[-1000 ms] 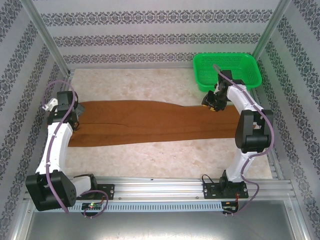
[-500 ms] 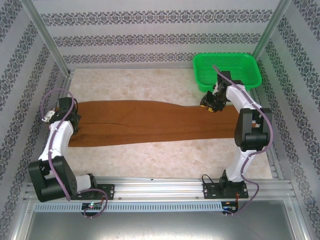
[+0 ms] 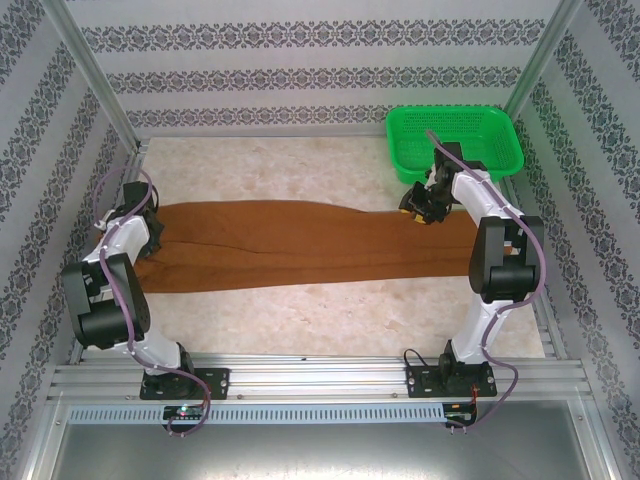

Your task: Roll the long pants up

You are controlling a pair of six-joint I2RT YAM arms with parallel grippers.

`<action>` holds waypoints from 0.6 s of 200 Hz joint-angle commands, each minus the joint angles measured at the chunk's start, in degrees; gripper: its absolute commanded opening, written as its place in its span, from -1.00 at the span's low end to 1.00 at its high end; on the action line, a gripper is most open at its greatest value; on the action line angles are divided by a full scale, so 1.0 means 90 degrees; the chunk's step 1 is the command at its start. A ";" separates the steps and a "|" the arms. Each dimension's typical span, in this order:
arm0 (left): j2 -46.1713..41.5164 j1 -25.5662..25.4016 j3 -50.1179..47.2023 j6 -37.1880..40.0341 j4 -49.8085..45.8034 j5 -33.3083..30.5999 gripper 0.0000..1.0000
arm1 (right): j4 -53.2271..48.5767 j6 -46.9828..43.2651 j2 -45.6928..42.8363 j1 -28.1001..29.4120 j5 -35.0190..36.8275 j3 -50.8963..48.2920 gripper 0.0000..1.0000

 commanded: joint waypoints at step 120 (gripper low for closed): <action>0.0285 -0.0463 0.3233 0.0699 -0.0799 0.1010 -1.00 | 0.0409 0.0169 0.0085 -0.0083 -0.0203 -0.0309 -0.23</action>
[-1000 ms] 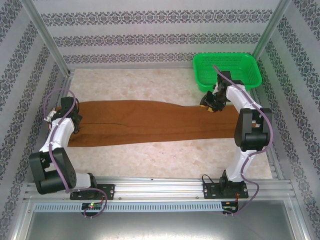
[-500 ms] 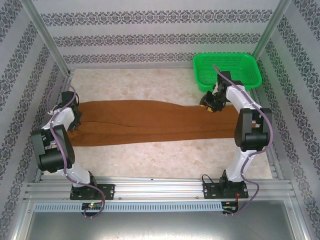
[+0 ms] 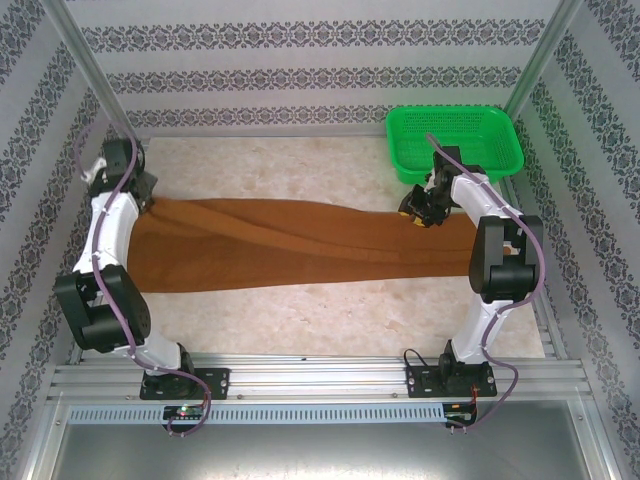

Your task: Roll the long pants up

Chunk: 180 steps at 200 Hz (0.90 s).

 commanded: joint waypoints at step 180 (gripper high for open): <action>-0.2349 0.0536 -0.3150 0.0104 -0.1393 -0.1770 0.47 | 0.0506 0.0140 0.0544 -0.0173 -0.0831 -0.0200 -0.29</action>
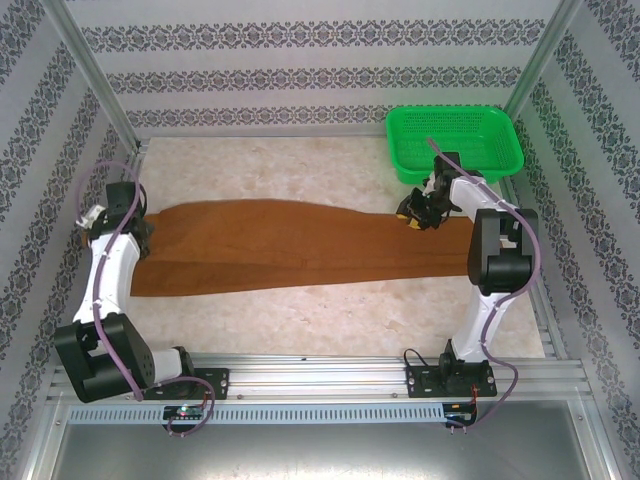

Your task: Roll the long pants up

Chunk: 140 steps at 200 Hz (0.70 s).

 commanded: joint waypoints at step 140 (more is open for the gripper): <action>0.0810 -0.0222 0.0340 0.0849 0.1219 0.1281 0.47 | -0.0873 0.0013 -0.2278 -0.1789 0.1408 -0.1934 -0.15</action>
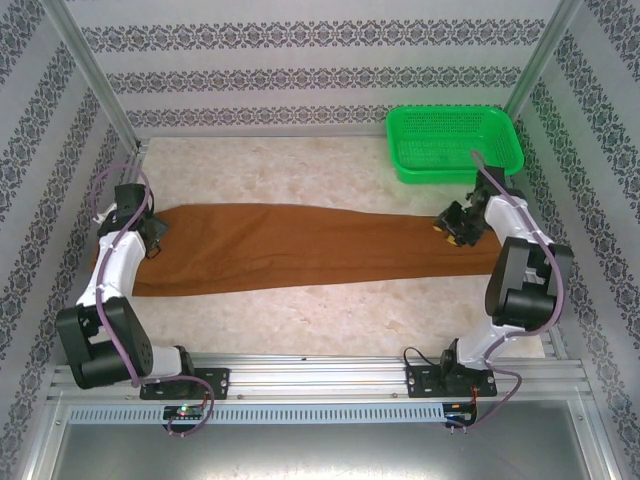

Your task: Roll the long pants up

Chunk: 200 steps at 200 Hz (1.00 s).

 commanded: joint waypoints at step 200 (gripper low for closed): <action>-0.0312 0.0283 0.0143 0.0052 -0.0732 -0.0935 0.68 | -0.0034 0.0340 0.0430 -0.1650 0.0464 -0.0373 -1.00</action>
